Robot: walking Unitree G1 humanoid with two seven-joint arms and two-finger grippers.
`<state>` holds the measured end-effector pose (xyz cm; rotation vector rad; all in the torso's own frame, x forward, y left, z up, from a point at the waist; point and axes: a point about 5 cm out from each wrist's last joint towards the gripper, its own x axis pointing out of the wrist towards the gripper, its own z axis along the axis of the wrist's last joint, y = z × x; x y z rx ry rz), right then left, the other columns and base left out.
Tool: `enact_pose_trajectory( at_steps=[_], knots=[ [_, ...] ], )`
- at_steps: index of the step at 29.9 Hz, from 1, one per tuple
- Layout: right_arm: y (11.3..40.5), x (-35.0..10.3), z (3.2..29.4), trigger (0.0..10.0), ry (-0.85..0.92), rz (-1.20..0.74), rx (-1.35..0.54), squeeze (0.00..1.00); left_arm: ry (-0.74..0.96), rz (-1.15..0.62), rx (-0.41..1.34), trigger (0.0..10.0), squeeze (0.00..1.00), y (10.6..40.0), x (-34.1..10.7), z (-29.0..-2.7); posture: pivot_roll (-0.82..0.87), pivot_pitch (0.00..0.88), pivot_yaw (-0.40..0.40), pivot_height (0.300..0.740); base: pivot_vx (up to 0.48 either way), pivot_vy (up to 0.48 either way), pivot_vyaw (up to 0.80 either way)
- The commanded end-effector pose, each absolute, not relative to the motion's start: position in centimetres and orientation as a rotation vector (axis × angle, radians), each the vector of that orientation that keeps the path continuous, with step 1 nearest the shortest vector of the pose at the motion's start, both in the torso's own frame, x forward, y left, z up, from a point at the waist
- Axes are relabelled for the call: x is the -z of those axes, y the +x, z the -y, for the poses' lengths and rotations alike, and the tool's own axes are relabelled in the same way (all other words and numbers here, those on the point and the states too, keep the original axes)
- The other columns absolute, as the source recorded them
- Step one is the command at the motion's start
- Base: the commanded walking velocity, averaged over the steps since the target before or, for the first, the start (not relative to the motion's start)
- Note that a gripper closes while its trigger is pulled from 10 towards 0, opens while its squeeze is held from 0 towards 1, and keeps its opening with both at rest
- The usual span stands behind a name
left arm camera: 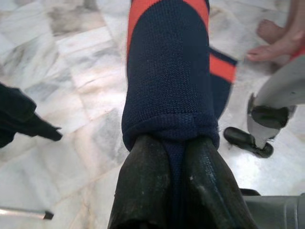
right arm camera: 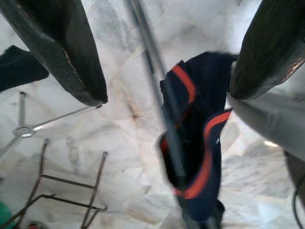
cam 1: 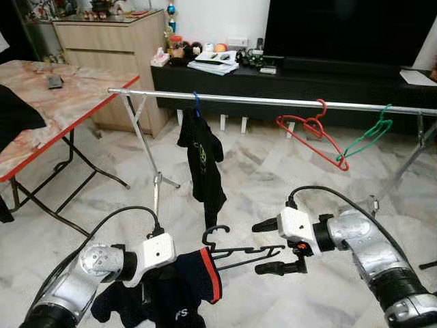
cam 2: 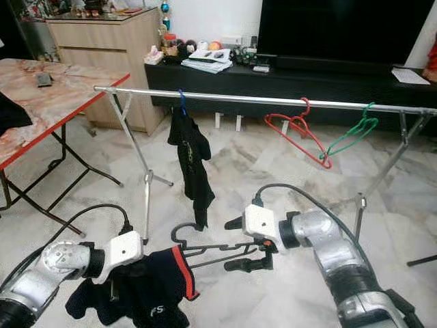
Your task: Hang hanger
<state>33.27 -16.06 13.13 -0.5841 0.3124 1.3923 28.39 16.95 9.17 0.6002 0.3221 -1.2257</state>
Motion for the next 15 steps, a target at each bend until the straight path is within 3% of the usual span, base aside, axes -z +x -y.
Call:
enact_pose_trajectory(
  at_steps=[1,15],
  knots=[
    [33.8,-13.7,15.9,10.0,-0.621,-0.297,-1.374,0.00,0.603,-0.300,1.245,10.0,0.00,28.3,-9.9,-16.9,0.05,0.071,0.039,0.740,0.000,0.000,0.00],
    [33.9,-13.0,14.3,10.0,-0.578,-0.261,-1.451,0.00,0.596,-0.304,1.343,10.0,0.00,27.9,-11.3,-15.5,0.06,0.070,0.044,0.740,0.000,0.000,0.00]
  ],
)
